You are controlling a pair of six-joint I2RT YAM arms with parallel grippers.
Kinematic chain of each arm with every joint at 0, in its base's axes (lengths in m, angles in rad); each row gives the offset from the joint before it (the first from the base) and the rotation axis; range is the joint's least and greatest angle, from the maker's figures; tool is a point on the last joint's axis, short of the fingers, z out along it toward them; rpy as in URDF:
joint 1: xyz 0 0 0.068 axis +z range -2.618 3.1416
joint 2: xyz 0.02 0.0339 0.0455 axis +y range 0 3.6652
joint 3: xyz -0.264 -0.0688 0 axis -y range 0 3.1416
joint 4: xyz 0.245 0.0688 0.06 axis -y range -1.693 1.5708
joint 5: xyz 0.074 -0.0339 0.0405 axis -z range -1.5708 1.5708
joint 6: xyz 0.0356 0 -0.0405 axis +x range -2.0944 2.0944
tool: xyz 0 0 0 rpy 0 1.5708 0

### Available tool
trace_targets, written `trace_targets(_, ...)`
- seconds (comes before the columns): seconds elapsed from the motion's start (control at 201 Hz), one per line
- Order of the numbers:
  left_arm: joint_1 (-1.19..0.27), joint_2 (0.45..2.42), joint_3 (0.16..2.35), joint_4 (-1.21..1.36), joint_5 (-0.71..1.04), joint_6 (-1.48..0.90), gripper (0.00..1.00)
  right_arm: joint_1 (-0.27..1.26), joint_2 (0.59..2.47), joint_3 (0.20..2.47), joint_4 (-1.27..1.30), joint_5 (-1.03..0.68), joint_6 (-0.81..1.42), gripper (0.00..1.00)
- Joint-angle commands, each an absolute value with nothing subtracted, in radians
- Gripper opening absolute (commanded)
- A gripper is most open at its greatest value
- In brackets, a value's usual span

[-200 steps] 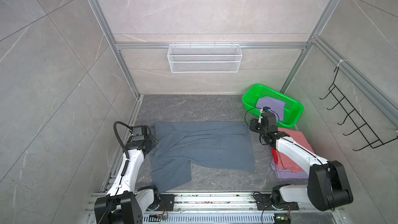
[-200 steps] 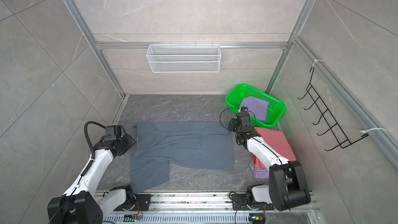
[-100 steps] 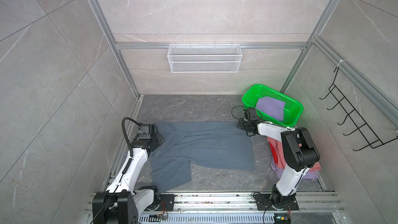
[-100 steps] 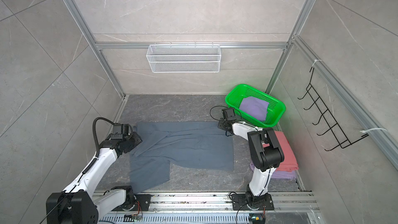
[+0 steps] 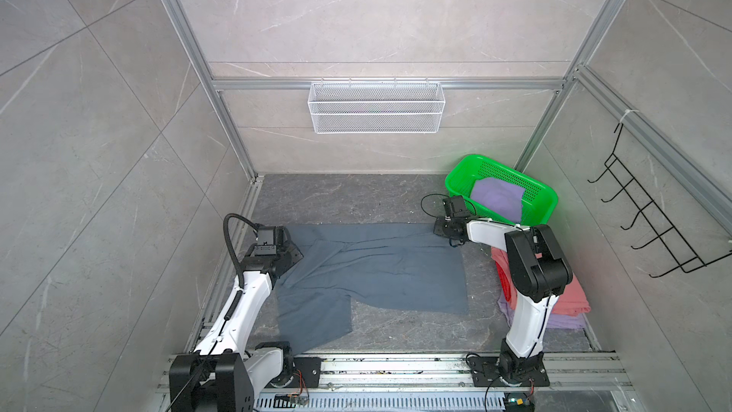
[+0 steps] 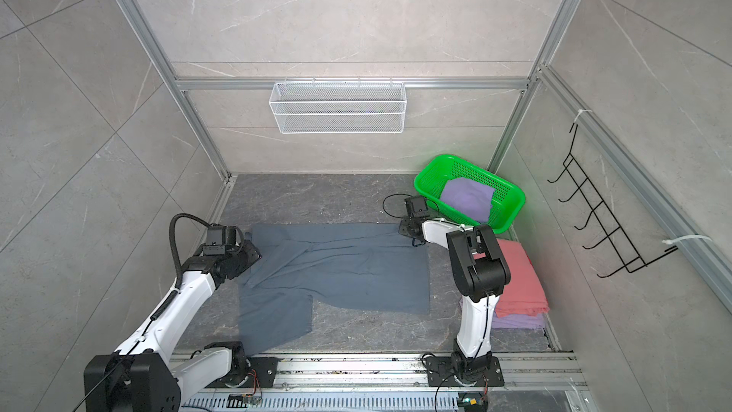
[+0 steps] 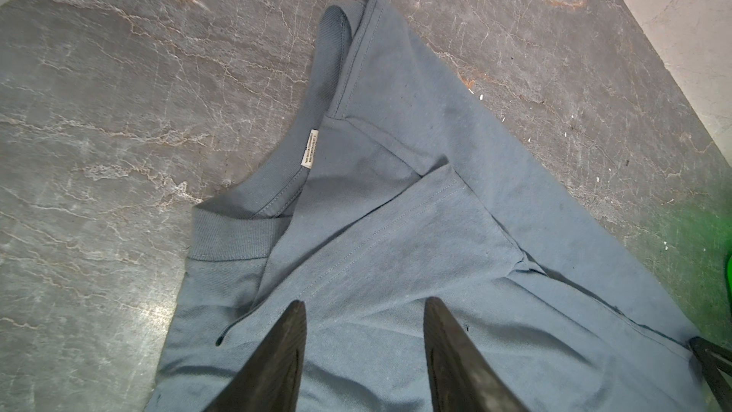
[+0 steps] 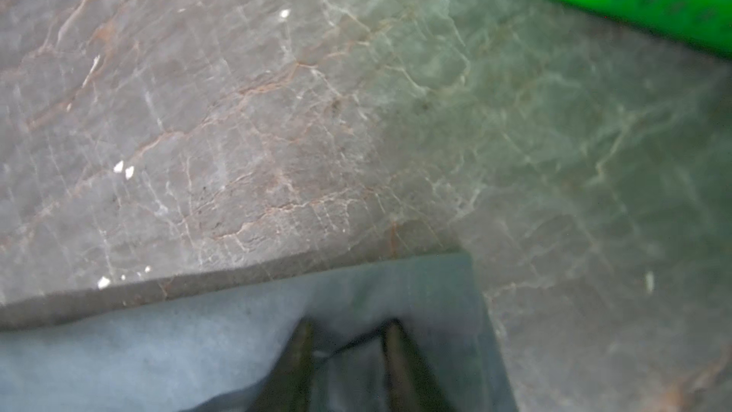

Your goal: Fold and stack the t-shirts

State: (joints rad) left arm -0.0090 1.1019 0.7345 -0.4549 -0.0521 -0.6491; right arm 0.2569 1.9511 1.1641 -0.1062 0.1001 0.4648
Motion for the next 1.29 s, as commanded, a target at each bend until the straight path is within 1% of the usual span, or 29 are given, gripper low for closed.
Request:
trace_targets(0.0, -0.014, 1.084, 0.778, -0.435, -0.069, -0.642, 0.51, 0.259, 1.939, 1.163, -0.120, 0.102, 0.447, 0.09)
trace_targets(0.09, -0.014, 1.087, 0.779, -0.434, -0.069, -0.640, 0.51, 0.259, 1.916, 1.162, -0.135, 0.110, 0.432, 0.00)
trace_targets(0.214, -0.015, 1.083, 0.777, -0.431, -0.068, -0.645, 0.51, 0.259, 1.863, 1.142, -0.144, 0.131, 0.421, 0.00)
trace_targets(0.343, -0.015, 1.070, 0.772, -0.434, -0.067, -0.645, 0.52, 0.260, 1.766, 1.111, -0.158, 0.152, 0.408, 0.00)
trace_targets(0.657, -0.015, 1.014, 0.755, -0.441, -0.061, -0.646, 0.51, 0.261, 1.534, 0.986, -0.224, 0.134, 0.404, 0.00)
trace_targets(0.737, -0.015, 1.001, 0.755, -0.448, -0.060, -0.643, 0.52, 0.262, 1.513, 0.957, -0.225, 0.134, 0.405, 0.00)
trace_targets(0.806, -0.015, 0.997, 0.756, -0.448, -0.052, -0.640, 0.52, 0.260, 1.548, 0.988, -0.245, 0.113, 0.387, 0.11)
trace_targets(0.861, -0.016, 0.999, 0.759, -0.447, -0.044, -0.641, 0.52, 0.261, 1.600, 1.028, -0.253, 0.085, 0.377, 0.27)
trace_targets(0.881, -0.016, 1.000, 0.760, -0.444, -0.040, -0.641, 0.52, 0.261, 1.621, 1.042, -0.249, 0.082, 0.377, 0.30)
trace_targets(0.976, -0.015, 1.008, 0.761, -0.433, -0.018, -0.641, 0.52, 0.260, 1.732, 1.125, -0.260, 0.096, 0.380, 0.39)
trace_targets(1.045, -0.015, 1.009, 0.758, -0.415, 0.014, -0.631, 0.52, 0.258, 1.801, 1.178, -0.278, 0.107, 0.385, 0.41)
trace_targets(1.09, -0.016, 1.008, 0.757, -0.404, 0.032, -0.625, 0.54, 0.259, 1.838, 1.201, -0.279, 0.106, 0.388, 0.41)
trace_targets(1.284, -0.021, 1.014, 0.773, -0.362, 0.134, -0.589, 0.58, 0.249, 1.934, 1.268, -0.294, 0.118, 0.396, 0.40)
